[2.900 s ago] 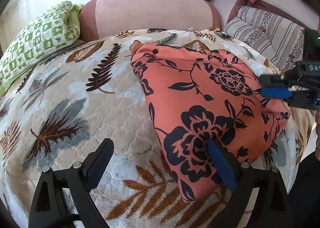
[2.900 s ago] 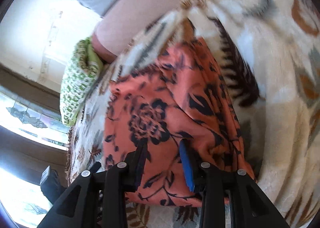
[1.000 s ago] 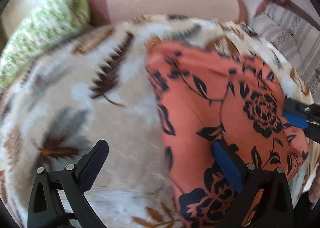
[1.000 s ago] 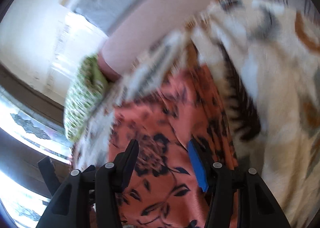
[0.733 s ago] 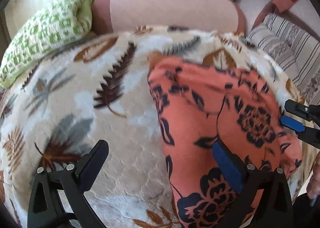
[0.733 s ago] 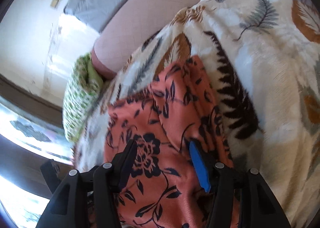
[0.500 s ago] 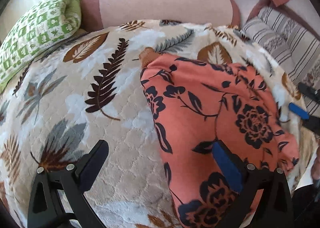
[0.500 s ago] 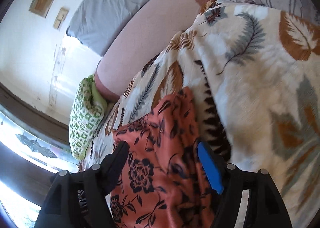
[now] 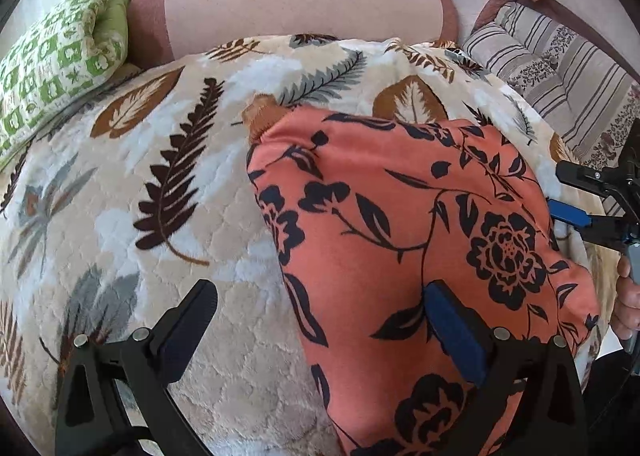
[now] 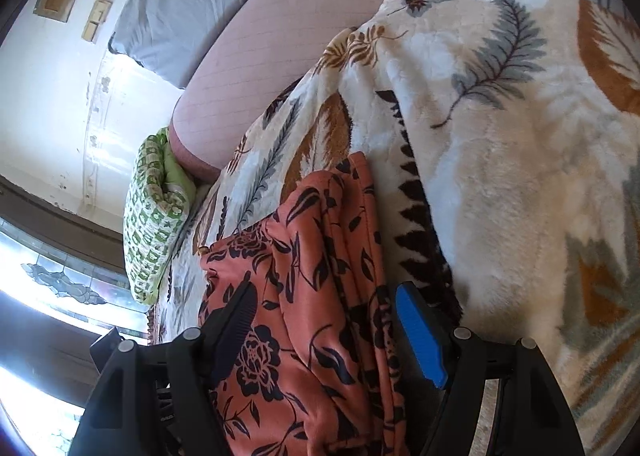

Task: Fold small clothes

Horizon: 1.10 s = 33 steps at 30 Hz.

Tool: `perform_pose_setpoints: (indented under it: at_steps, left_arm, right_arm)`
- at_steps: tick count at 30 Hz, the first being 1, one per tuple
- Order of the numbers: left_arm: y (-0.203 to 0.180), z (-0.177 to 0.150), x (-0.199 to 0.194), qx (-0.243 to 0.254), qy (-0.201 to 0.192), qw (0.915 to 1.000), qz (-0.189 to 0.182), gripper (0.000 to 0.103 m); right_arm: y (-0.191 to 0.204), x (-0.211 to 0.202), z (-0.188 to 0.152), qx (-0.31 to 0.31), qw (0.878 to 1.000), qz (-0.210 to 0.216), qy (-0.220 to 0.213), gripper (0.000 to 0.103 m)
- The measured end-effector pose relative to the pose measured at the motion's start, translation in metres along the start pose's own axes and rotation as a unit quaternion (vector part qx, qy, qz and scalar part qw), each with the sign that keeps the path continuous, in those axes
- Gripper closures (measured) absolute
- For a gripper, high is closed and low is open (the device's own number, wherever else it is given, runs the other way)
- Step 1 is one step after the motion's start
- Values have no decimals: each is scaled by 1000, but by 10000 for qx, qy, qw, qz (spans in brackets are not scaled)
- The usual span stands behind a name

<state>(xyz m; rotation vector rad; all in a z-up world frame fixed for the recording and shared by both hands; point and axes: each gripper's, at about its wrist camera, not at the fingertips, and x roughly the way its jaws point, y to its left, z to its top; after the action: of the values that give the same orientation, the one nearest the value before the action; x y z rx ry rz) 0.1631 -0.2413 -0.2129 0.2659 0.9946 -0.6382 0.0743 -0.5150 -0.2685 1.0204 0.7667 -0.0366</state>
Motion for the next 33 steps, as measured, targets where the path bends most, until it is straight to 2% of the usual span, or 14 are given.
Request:
perform_pose_setpoints:
  at_steps: [23, 29, 33]
  left_arm:
    - [-11, 10, -6, 45, -57, 10000, 18, 0]
    - [-8, 7, -7, -254, 58, 9994, -207, 0]
    - [-10, 7, -5, -302, 77, 9994, -177, 0]
  right_arm:
    - [9, 10, 5, -240, 9995, -206, 95, 26]
    - [4, 5, -2, -218, 9996, -179, 86, 25]
    - [2, 0, -7, -238, 9996, -107, 58, 24]
